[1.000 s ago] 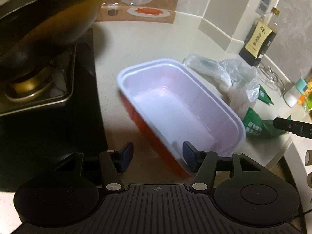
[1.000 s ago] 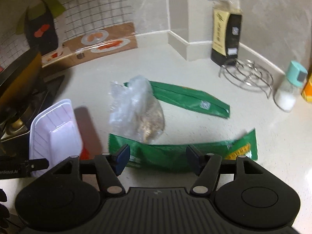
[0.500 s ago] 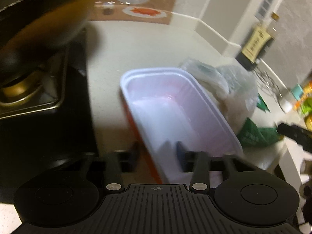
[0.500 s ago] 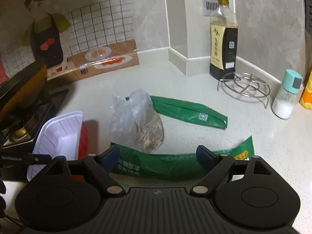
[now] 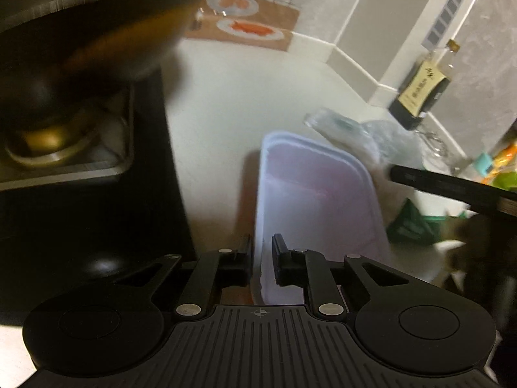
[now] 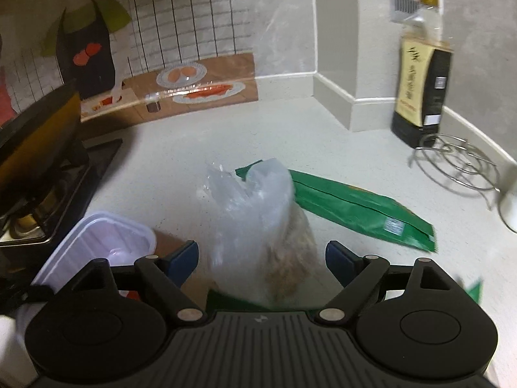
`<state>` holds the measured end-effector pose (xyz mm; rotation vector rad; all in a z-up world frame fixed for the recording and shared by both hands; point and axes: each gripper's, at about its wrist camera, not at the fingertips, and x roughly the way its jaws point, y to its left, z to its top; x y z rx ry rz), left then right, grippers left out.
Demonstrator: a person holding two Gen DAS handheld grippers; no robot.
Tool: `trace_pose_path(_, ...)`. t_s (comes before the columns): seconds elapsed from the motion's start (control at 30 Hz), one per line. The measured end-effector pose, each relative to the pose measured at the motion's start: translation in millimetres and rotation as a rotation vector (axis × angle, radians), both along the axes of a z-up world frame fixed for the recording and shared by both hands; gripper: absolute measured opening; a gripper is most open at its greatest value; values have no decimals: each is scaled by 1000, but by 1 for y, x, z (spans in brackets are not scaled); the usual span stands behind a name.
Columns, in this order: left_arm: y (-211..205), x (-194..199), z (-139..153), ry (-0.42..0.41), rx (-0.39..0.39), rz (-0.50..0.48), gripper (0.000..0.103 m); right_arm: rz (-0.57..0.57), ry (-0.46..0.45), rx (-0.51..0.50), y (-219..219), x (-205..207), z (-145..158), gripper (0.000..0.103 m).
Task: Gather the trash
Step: 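Grasp the tray rim with the left gripper while the right gripper releases it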
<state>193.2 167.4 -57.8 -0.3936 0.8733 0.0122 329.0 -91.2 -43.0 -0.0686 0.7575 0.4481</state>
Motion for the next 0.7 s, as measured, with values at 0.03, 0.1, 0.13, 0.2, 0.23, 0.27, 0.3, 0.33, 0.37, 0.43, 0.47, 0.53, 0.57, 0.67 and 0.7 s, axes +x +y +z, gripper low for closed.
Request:
trace_pose_path(0.03,-2,0,-3,6,-9,-7,17,-5,13,-9,5,5,-4,87)
trace_pose_path(0.1,-5,0,-8,7,-19,-12,17,-11,44,-18,12,11,-10,86)
trace_pose_path(0.13,-6,1,-9,3,-35,-11,17,9,64,-4,15,12,-10,86)
trace_pose_path(0.2,-5,1,-12,-4,-70,-7,22,99,91,81,12,8,-1,86)
trace_pose_path(0.23,-5,2,-12,-7,-82,-12,23,130,89,118,8,5,4,86)
trace_pose_path(0.27,-5,3,-12,-10,-85,-16,23,155,79,138,4,1,10,86)
trace_pose_path(0.3,-6,4,-11,-16,-82,-19,23,175,61,135,-1,-3,15,86)
trace_pose_path(0.33,-7,5,-11,-23,-77,-21,23,191,34,114,-6,-8,19,86)
trace_pose_path(0.37,-8,5,-10,-29,-74,-23,23,203,4,81,-12,-13,22,86)
trace_pose_path(0.43,-8,6,-8,-35,-70,-23,23,203,-48,6,-27,-21,25,86)
trace_pose_path(0.47,-7,6,-8,-38,-68,-23,23,188,-62,-25,-37,-23,24,86)
trace_pose_path(0.53,-7,5,-6,-43,-65,-21,23,132,-52,-49,-62,-25,21,86)
trace_pose_path(0.57,-7,5,-6,-45,-65,-20,23,92,-35,-43,-77,-24,19,86)
trace_pose_path(0.67,-7,4,-5,-48,-62,-21,23,-8,30,14,-112,-22,10,86)
trace_pose_path(0.7,-8,4,-4,-49,-60,-23,23,-23,48,25,-118,-22,6,86)
